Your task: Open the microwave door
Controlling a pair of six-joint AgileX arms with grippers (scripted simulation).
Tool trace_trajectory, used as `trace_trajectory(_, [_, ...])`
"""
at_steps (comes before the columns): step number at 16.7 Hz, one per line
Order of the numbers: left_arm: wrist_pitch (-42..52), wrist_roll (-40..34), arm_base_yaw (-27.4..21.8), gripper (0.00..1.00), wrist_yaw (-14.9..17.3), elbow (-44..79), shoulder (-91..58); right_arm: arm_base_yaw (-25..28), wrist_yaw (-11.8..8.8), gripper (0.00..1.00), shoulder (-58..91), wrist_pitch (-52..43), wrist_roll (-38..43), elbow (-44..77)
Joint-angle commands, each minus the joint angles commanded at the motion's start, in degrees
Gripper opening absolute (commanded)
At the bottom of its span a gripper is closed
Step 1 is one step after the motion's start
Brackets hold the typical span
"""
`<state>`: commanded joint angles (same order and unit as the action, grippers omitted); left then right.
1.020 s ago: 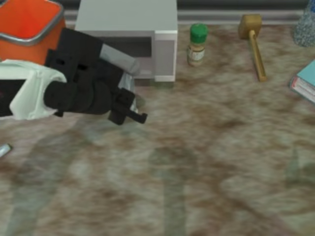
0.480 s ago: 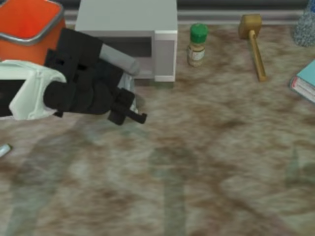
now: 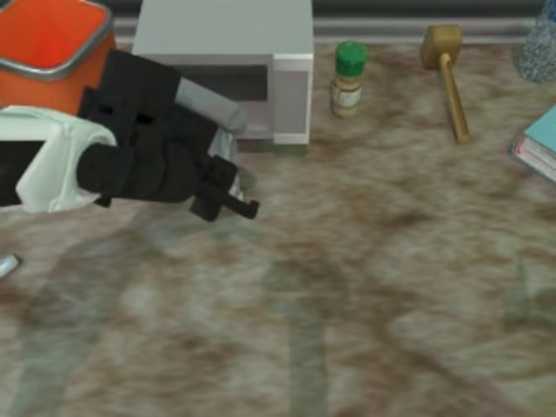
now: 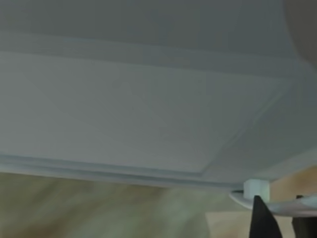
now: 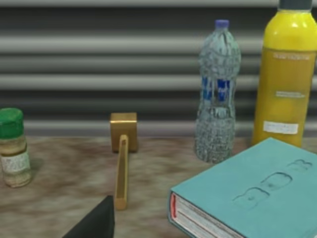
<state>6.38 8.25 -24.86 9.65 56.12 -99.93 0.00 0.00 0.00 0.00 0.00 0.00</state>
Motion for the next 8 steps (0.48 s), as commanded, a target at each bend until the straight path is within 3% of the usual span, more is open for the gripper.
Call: trace_trajectory(8, [0.5, 3.6, 1.9, 0.0, 2.2, -0.9, 1.0, 0.0, 0.0, 1.0, 0.0, 0.0, 0.0, 0.0])
